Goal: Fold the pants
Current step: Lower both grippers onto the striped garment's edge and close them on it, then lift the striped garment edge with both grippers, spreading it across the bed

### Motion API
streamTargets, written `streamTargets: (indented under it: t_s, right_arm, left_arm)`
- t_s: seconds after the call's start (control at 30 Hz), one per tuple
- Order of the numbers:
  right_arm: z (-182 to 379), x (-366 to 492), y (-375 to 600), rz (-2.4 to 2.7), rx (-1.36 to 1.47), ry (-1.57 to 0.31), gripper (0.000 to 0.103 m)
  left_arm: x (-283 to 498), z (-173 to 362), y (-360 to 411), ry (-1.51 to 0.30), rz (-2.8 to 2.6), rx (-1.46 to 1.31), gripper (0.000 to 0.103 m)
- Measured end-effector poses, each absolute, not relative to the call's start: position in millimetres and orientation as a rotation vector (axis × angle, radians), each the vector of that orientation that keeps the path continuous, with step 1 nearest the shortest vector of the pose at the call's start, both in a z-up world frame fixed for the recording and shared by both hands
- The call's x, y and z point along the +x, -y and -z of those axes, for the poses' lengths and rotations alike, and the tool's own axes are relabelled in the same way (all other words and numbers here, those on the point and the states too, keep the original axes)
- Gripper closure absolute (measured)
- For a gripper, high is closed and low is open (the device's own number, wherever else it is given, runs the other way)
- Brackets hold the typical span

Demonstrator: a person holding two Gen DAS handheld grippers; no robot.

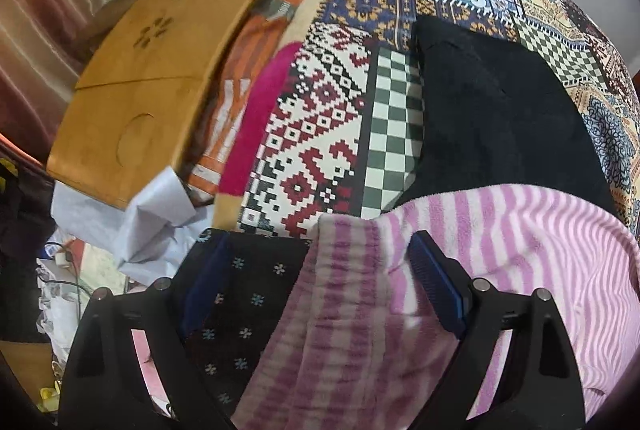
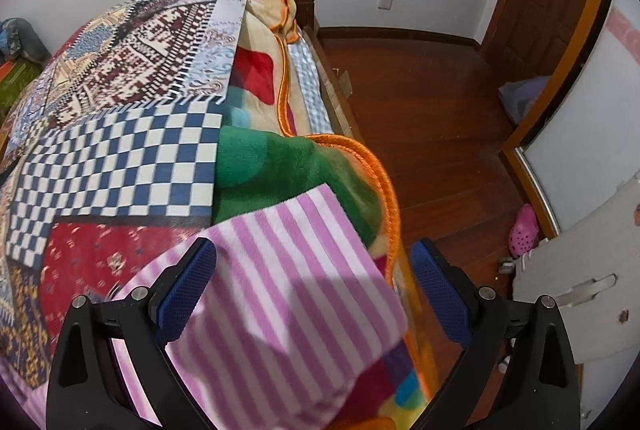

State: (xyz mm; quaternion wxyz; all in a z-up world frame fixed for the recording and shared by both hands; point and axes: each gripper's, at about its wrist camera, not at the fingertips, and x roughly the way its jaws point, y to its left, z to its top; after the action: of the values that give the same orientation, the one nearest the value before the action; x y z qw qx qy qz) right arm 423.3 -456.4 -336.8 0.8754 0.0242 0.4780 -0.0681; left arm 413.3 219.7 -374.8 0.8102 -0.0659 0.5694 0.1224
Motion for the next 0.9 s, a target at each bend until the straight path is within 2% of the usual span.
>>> streamTargets:
  t_s: [0.07, 0.13, 0.2, 0.23, 0.27, 0.3, 0.4, 0.47, 0.5, 0.57, 0.63, 0.83, 0.87, 0.9]
  right_arm:
    - [342.9, 427.4, 455.4, 0.134, 0.047, -1.005, 0.007]
    - [345.1, 428.7, 454.9, 0.125, 0.052, -0.999, 0.010]
    - [346.4, 431.3, 455.3, 0.105, 0.073, -1.002, 0.018]
    - [347.0, 431.7, 456.4, 0.090, 0.094, -1.007, 0.025]
    - [348.2, 434.0, 455.4, 0.079, 0.108, -1.012, 0.033]
    - [348.5, 434.3, 455.1, 0.065, 0.119, -1.017, 0.036]
    - [348.2, 434.0, 449.9, 0.023, 0.109, -1.015, 0.048]
    - [347.2, 433.3, 446.6, 0.019, 0.086, -1.012, 0.064]
    - [345.6, 432.1, 445.5, 0.016, 0.076, -1.008, 0.067]
    - [342.0, 430.2, 444.4, 0.016, 0.065, -1.003, 0.084]
    - [337.2, 430.6, 444.6, 0.014, 0.065, -0.993, 0.092]
    - [308.3, 424.6, 452.0, 0.047, 0.071, -0.905, 0.093]
    - [301.0, 423.7, 454.8, 0.057, 0.077, -0.884, 0.094]
    - [292.6, 423.0, 458.7, 0.069, 0.088, -0.860, 0.094]
  left_arm:
    - [414.5, 379.3, -220.6, -1.227, -0.253, -0.155, 0.015]
    - [415.2, 382.1, -222.0, -1.227, -0.236, -0.185, 0.024]
    - [415.7, 382.0, -220.4, -1.221, -0.218, -0.201, 0.038]
    - [416.0, 381.2, -218.3, -1.218, -0.206, -0.203, 0.043]
    - [416.1, 380.3, -215.8, -1.214, -0.194, -0.202, 0.054]
    - [416.1, 379.1, -211.7, -1.212, -0.185, -0.195, 0.058]
    - [415.5, 375.3, -202.0, -1.201, -0.202, -0.128, 0.064]
    - [414.5, 371.3, -201.0, -1.190, -0.219, -0.115, 0.068]
    - [413.7, 367.7, -202.1, -1.180, -0.229, -0.120, 0.068]
    - [411.9, 361.1, -204.6, -1.159, -0.242, -0.130, 0.070]
    - [408.8, 351.3, -206.7, -1.130, -0.263, -0.129, 0.071]
    - [402.7, 316.2, -213.6, -1.052, -0.297, -0.133, 0.082]
    - [402.9, 311.5, -214.3, -1.042, -0.308, -0.130, 0.087]
    - [403.3, 304.4, -218.0, -1.027, -0.335, -0.126, 0.102]
